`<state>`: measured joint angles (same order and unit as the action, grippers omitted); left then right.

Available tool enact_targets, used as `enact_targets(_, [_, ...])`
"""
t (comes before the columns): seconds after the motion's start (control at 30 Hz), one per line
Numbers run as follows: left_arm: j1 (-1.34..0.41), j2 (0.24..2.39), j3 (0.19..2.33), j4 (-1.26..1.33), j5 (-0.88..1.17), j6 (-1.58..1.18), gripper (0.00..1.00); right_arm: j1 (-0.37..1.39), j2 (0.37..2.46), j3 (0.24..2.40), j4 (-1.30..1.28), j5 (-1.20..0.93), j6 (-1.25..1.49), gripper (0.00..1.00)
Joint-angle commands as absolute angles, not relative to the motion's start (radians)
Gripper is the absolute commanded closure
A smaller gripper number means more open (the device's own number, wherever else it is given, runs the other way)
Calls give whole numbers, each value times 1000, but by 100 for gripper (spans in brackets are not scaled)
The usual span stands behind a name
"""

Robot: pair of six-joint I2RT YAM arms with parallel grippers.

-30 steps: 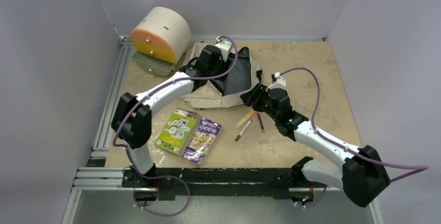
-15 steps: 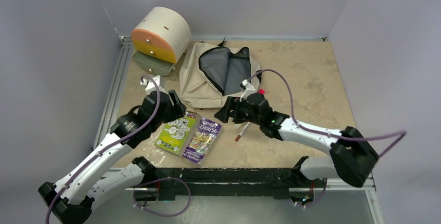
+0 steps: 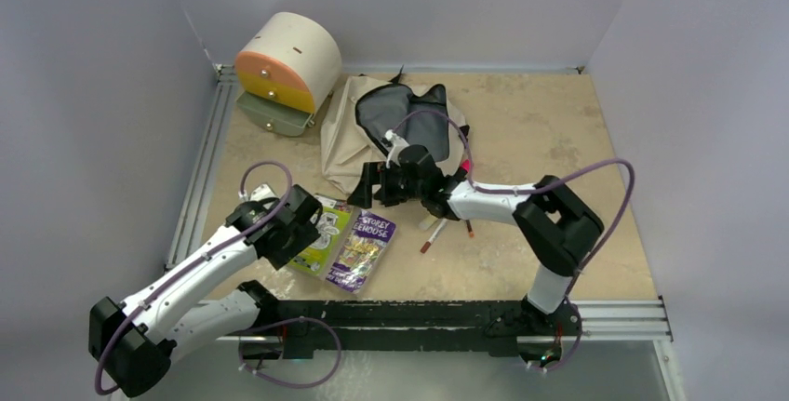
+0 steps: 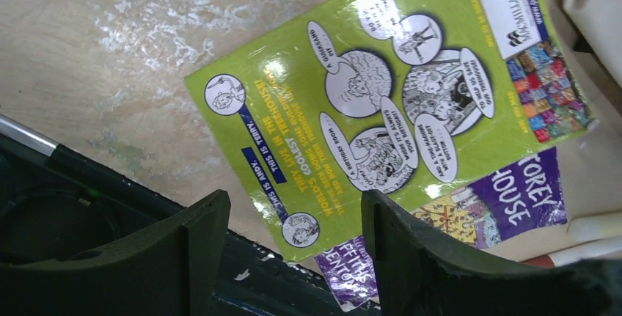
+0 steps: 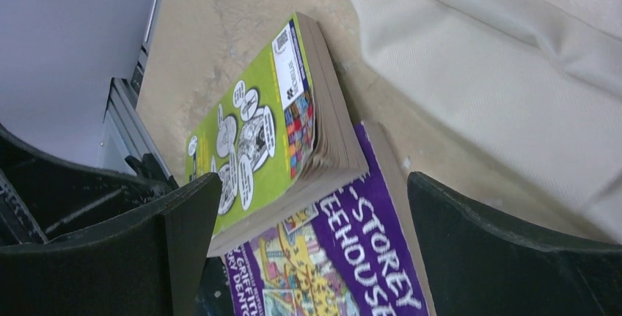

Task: Pack the student bag
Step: Pick up the book from the center of the board.

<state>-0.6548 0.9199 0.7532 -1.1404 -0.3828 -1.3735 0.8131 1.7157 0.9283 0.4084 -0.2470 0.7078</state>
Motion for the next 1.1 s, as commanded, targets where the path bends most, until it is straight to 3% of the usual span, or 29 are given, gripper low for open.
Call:
enact_targets(0.0, [-656, 900, 711, -1166, -381, -1470, 34, 826, 1799, 1048, 441, -332, 666, 1])
enact_targets(0.6, [-655, 883, 535, -989, -296, -1512, 34, 826, 1992, 1195, 389, -406, 622, 1])
enact_targets(1.07, [-656, 1008, 469, -819, -291, -1471, 50, 826, 2109, 1298, 288, -557, 521, 7])
